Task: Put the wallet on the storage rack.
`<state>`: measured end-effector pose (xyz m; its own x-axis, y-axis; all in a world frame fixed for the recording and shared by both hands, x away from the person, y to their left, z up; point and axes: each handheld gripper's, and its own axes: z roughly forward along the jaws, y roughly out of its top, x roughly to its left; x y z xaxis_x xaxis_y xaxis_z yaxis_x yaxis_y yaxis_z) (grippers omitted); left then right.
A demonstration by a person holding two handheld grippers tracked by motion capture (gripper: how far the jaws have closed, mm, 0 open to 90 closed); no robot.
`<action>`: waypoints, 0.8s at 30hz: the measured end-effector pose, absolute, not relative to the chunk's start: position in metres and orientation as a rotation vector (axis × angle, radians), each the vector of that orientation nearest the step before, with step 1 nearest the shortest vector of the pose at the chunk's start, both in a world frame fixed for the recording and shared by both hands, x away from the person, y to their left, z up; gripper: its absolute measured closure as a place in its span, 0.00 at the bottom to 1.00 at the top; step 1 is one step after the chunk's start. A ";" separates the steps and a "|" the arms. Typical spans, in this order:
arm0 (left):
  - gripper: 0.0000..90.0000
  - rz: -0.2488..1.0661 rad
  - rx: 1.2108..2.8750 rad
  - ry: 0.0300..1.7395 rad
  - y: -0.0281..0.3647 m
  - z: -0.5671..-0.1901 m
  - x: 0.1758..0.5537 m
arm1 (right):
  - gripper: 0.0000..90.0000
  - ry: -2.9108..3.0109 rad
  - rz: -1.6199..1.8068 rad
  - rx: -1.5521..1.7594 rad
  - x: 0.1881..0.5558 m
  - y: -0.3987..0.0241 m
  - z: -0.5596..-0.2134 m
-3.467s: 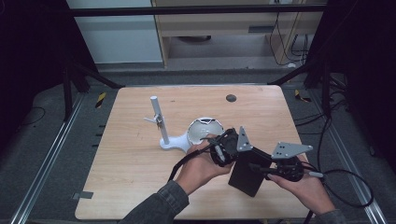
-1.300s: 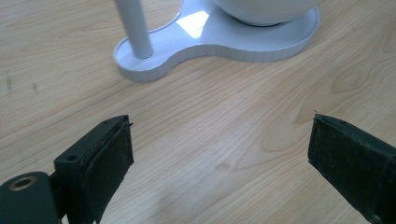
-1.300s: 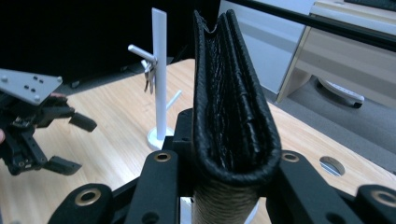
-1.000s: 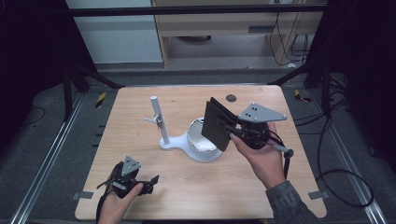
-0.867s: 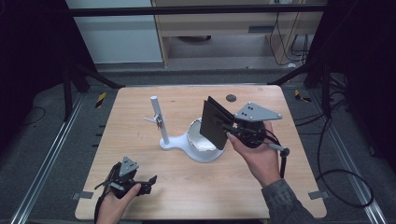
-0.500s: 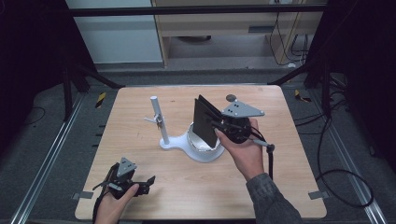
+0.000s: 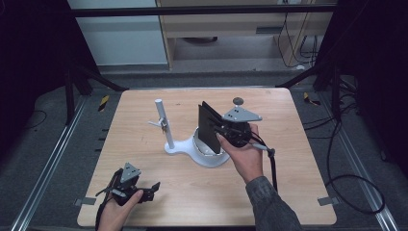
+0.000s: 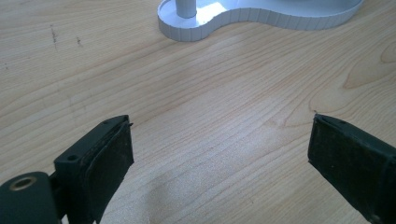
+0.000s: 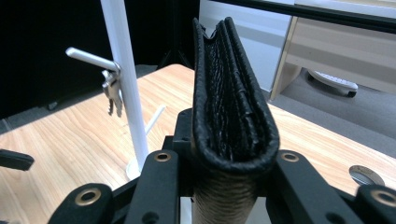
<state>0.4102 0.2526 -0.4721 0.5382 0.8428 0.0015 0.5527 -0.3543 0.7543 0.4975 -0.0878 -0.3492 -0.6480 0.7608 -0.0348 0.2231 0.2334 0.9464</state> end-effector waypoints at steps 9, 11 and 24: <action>0.07 0.511 2.062 1.125 0.252 -0.473 0.410 | 0.80 2.038 1.411 0.925 0.505 -0.083 -0.368; 0.07 0.510 2.061 1.126 0.252 -0.473 0.410 | 0.80 2.037 1.413 0.931 0.507 -0.083 -0.372; 0.07 0.502 2.068 1.138 0.253 -0.476 0.411 | 0.68 2.026 1.434 0.947 0.512 -0.085 -0.373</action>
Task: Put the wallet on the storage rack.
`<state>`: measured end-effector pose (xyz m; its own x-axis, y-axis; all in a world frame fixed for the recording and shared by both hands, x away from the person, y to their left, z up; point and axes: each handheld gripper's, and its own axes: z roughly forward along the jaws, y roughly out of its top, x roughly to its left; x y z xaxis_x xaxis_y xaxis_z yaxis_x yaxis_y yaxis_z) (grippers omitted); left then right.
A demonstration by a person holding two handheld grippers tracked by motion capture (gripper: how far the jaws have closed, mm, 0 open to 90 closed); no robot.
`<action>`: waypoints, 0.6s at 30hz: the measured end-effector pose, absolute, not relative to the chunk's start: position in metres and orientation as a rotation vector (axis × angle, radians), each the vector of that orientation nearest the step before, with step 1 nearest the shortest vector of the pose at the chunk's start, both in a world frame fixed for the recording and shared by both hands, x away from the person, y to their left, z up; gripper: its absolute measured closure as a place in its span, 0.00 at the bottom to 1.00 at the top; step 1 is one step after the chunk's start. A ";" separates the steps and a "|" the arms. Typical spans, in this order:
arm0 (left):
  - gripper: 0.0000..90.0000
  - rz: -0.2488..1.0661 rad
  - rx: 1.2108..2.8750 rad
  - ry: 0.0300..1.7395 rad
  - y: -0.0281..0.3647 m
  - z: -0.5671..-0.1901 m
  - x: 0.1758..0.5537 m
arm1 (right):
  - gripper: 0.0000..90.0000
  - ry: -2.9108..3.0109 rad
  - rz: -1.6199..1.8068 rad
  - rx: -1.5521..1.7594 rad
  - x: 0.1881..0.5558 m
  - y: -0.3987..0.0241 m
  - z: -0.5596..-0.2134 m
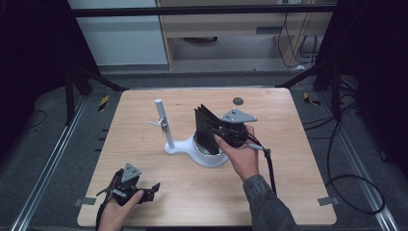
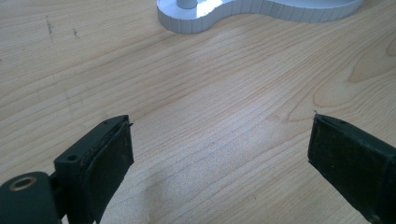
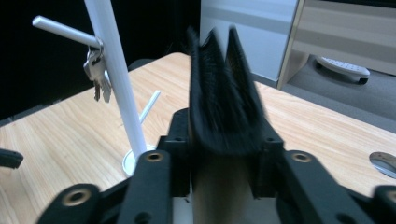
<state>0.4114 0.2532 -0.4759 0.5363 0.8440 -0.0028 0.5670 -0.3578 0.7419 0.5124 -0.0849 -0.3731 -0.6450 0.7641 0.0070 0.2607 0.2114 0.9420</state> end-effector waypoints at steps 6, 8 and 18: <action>0.07 0.501 2.068 1.141 0.253 -0.476 0.412 | 0.57 2.050 1.389 0.945 0.506 -0.093 -0.370; 0.07 0.500 2.068 1.142 0.254 -0.477 0.412 | 0.54 2.052 1.381 0.941 0.505 -0.094 -0.370; 0.06 0.511 2.054 1.165 0.259 -0.477 0.413 | 0.20 2.068 1.313 0.959 0.485 -0.117 -0.372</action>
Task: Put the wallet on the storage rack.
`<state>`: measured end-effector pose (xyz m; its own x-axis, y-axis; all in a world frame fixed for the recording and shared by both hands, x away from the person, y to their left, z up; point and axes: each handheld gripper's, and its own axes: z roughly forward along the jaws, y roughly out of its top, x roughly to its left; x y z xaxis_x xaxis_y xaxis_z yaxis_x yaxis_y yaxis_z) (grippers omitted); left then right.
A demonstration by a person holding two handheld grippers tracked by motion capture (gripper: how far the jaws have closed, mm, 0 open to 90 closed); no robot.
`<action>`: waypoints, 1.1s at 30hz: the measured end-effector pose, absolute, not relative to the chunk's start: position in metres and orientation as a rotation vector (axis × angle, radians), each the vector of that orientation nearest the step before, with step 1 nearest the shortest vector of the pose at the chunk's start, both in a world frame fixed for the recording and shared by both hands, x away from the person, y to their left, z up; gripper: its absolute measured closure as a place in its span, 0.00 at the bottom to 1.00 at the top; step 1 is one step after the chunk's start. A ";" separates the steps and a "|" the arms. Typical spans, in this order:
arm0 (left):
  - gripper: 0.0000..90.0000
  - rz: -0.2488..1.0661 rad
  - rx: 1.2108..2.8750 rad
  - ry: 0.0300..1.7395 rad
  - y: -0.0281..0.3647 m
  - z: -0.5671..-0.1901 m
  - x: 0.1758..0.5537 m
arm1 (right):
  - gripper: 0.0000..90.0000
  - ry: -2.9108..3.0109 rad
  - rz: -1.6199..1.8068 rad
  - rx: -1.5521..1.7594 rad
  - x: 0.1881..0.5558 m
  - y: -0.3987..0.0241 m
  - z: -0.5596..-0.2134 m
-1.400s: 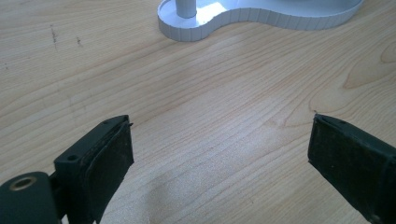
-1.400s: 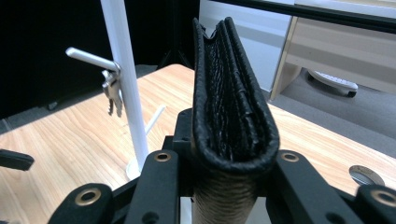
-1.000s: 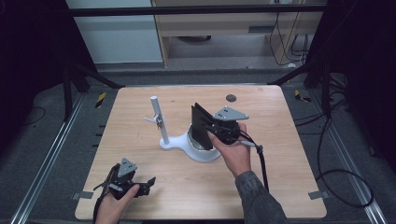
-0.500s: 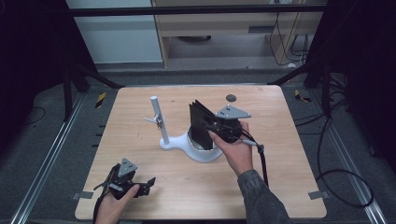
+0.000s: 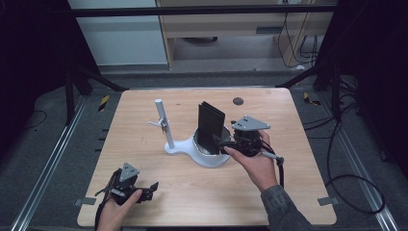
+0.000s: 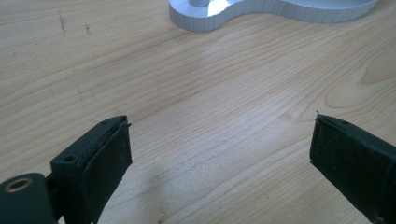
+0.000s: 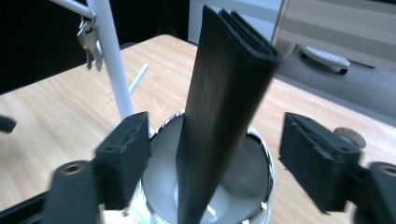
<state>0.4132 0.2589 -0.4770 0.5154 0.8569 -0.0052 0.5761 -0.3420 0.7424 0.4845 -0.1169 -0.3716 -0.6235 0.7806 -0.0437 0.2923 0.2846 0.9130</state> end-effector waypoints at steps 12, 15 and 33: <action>0.05 0.544 2.048 1.246 0.272 -0.489 0.424 | 0.07 2.058 1.221 1.117 0.468 -0.173 -0.412; 0.05 0.553 2.051 1.266 0.275 -0.492 0.429 | 0.07 2.063 1.169 1.159 0.467 -0.184 -0.426; 0.01 0.562 2.058 1.296 0.281 -0.508 0.439 | 0.08 2.131 0.986 1.357 0.460 -0.218 -0.499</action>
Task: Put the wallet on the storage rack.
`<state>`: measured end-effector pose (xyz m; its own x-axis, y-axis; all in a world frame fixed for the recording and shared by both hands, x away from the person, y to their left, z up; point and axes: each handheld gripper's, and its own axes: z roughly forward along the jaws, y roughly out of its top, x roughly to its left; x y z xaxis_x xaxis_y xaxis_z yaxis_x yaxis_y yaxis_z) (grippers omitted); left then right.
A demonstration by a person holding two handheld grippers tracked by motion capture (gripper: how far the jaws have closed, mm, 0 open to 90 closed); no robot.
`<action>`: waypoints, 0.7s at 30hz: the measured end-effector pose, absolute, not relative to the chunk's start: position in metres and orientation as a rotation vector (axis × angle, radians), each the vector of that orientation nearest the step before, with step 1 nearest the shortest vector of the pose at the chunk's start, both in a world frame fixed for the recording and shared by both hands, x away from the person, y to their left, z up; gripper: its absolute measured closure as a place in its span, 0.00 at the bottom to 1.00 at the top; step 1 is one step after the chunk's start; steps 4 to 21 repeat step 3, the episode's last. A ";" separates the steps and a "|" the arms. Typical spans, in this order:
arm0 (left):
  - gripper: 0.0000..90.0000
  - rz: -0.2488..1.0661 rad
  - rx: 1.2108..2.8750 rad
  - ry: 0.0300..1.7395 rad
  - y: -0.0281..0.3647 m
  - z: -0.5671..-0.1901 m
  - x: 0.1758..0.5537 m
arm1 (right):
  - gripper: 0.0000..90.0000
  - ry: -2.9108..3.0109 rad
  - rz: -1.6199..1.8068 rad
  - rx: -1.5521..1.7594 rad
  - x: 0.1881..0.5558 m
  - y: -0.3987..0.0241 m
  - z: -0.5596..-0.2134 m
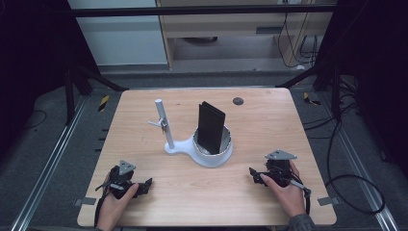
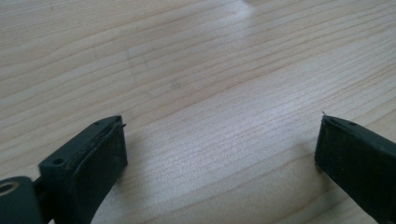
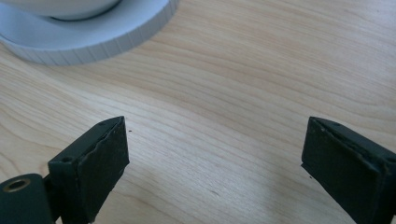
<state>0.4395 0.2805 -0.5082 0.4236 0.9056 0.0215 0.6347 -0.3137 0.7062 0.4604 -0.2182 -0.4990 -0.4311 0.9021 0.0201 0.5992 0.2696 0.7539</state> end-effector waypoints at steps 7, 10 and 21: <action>0.00 0.566 2.052 1.291 0.281 -0.509 0.440 | 0.08 2.140 0.931 1.384 0.462 -0.218 -0.505; 0.00 0.566 2.052 1.291 0.281 -0.509 0.440 | 0.08 2.140 0.931 1.384 0.462 -0.218 -0.505; 0.00 0.566 2.052 1.291 0.281 -0.509 0.440 | 0.08 2.140 0.931 1.384 0.462 -0.218 -0.505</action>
